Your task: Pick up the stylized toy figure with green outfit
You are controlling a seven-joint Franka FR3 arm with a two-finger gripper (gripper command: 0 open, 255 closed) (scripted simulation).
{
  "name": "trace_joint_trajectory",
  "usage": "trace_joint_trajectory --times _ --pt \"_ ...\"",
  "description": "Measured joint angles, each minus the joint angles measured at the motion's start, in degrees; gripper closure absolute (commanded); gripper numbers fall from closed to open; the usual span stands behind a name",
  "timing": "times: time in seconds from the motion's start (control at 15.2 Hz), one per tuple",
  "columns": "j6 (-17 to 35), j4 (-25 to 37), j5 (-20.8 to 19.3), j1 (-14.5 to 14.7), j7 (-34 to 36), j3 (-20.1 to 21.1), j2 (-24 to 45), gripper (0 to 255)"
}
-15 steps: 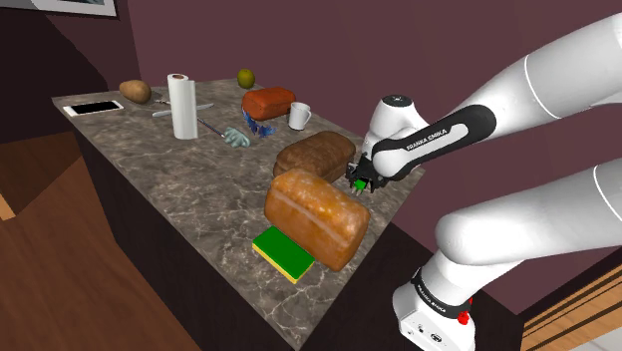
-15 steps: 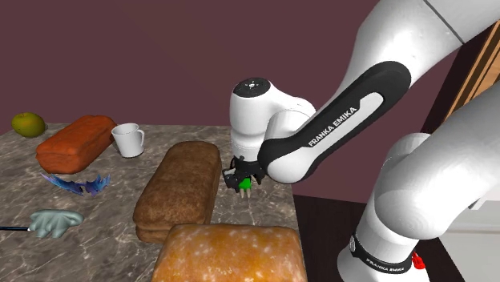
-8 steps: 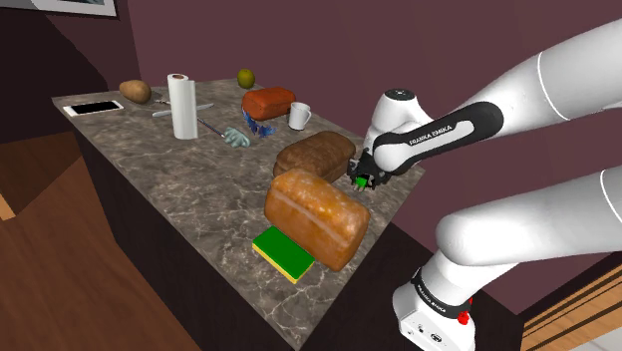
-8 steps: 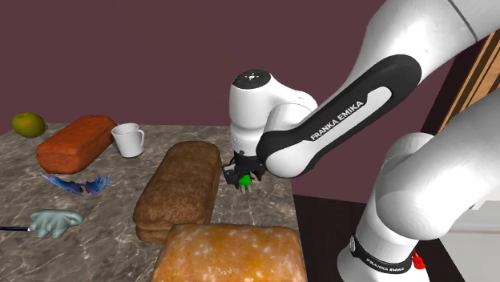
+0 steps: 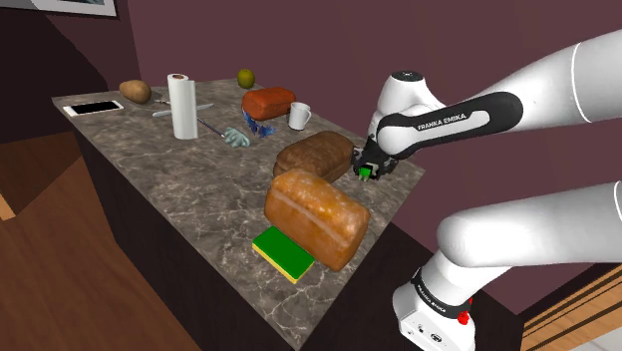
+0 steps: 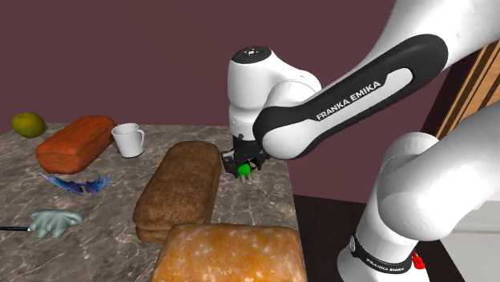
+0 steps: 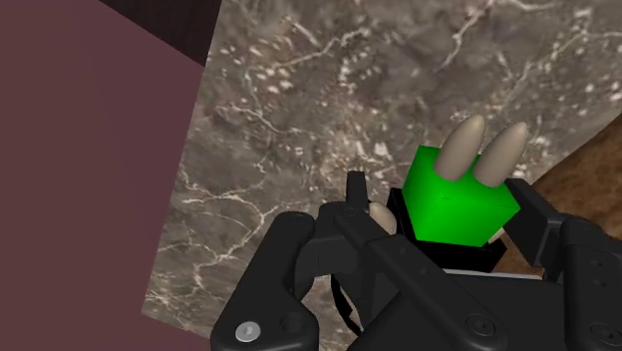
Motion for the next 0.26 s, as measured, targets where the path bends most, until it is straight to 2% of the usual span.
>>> trace_joint_trajectory --times 0.26 --pt "-3.9 1.6 0.7 0.7 -0.9 -0.5 -2.3 255"
